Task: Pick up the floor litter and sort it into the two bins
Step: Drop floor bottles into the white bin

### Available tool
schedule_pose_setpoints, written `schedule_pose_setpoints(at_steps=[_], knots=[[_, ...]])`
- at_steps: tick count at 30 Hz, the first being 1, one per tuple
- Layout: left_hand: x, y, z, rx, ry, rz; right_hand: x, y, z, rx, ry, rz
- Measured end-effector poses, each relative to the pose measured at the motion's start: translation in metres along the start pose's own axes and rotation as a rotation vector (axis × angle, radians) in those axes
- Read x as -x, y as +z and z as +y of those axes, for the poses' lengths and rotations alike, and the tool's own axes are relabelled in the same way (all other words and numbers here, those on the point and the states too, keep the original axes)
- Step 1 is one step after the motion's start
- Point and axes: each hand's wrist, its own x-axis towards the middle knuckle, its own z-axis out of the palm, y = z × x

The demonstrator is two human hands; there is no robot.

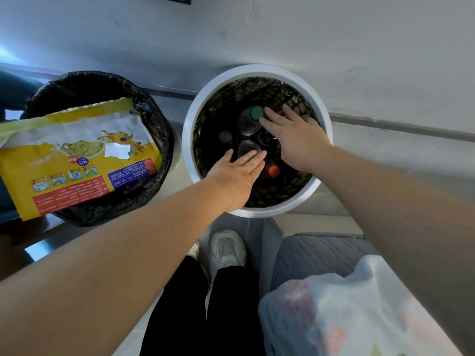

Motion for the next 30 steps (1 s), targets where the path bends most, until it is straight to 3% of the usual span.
schedule_pose_setpoints(at_steps=[7,16,23,30], knots=[[0.035,-0.034,0.003,0.069,-0.149,0.003,0.045,-0.025,0.000,-0.050,0.088,0.030],[0.233,-0.119,0.033,0.177,-0.389,0.252,0.197,-0.129,-0.054,0.033,0.051,0.062],[0.434,-0.175,0.110,0.392,-0.679,0.458,0.356,-0.232,-0.130,-0.085,-0.071,0.190],[0.580,-0.146,0.186,0.600,-1.074,0.642,0.431,-0.288,-0.225,-0.016,-0.371,0.273]])
